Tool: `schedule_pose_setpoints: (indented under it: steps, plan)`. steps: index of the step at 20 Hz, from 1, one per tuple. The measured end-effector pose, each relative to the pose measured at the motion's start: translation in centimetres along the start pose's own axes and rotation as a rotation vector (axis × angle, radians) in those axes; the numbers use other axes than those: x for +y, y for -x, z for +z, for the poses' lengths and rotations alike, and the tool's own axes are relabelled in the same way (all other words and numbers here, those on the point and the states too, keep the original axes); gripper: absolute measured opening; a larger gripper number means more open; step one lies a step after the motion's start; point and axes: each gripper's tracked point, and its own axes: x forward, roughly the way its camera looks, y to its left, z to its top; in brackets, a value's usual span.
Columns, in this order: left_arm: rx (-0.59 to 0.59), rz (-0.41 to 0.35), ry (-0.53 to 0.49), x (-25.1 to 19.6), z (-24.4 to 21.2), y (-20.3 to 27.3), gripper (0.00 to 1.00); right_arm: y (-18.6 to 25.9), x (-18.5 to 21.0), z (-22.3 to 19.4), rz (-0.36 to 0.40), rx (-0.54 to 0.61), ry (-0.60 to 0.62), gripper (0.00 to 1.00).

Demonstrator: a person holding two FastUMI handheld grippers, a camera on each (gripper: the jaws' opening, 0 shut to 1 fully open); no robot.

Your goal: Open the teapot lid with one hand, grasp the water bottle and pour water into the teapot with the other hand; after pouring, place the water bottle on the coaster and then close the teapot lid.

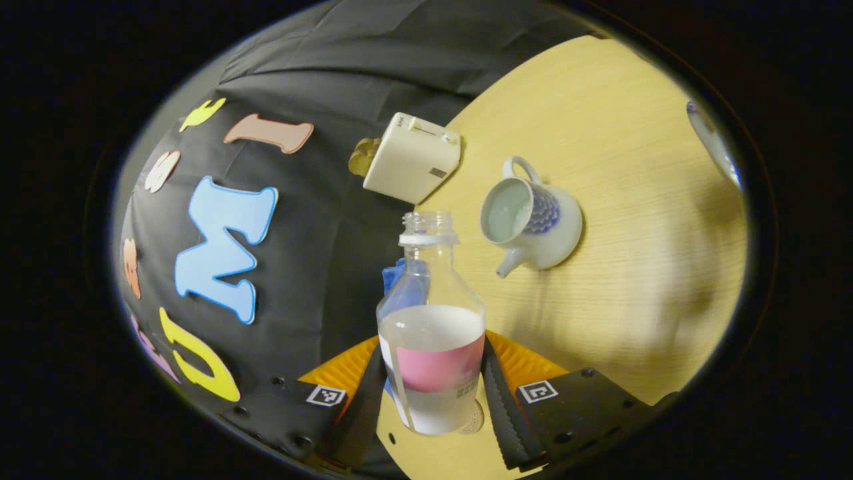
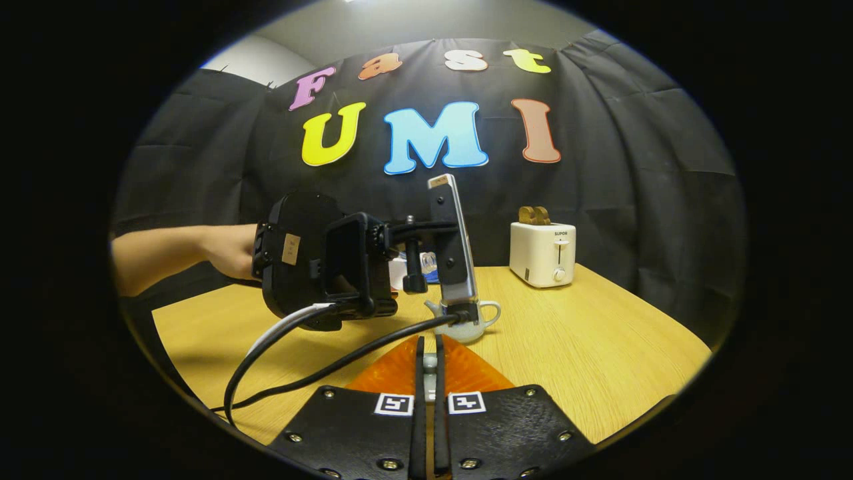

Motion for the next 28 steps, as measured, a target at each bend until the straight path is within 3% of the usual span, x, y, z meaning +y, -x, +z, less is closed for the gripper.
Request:
schedule_pose_setpoints:
  steps: [5,11,14,17,20,24,28]
  plan:
    - [-0.068,0.114,0.291,3.2,-2.5,3.5,0.83,-1.0,0.8,0.6,0.013,-0.012,0.015,0.05]
    - [-0.189,0.276,0.773,5.5,-5.4,9.7,0.83,-2.4,2.3,2.6,0.061,-0.069,0.027,0.05]
    - [-0.277,0.321,1.021,6.0,-6.2,11.5,0.70,-3.6,2.6,2.7,0.071,-0.072,0.026,0.05]
    - [-0.311,0.345,1.204,5.6,-8.7,11.2,0.83,-4.7,2.3,2.7,0.065,-0.075,0.031,0.05]
    - [-0.319,0.371,1.260,7.1,-11.1,9.2,0.82,-5.4,1.9,2.5,0.059,-0.075,0.027,0.05]
    - [-0.322,0.415,1.189,9.6,-11.9,4.9,0.82,-6.1,1.8,2.2,0.065,-0.067,0.005,0.05]
    - [-0.266,0.390,1.154,8.4,-12.9,0.8,0.82,-6.4,1.4,2.2,0.060,-0.066,0.011,0.05]
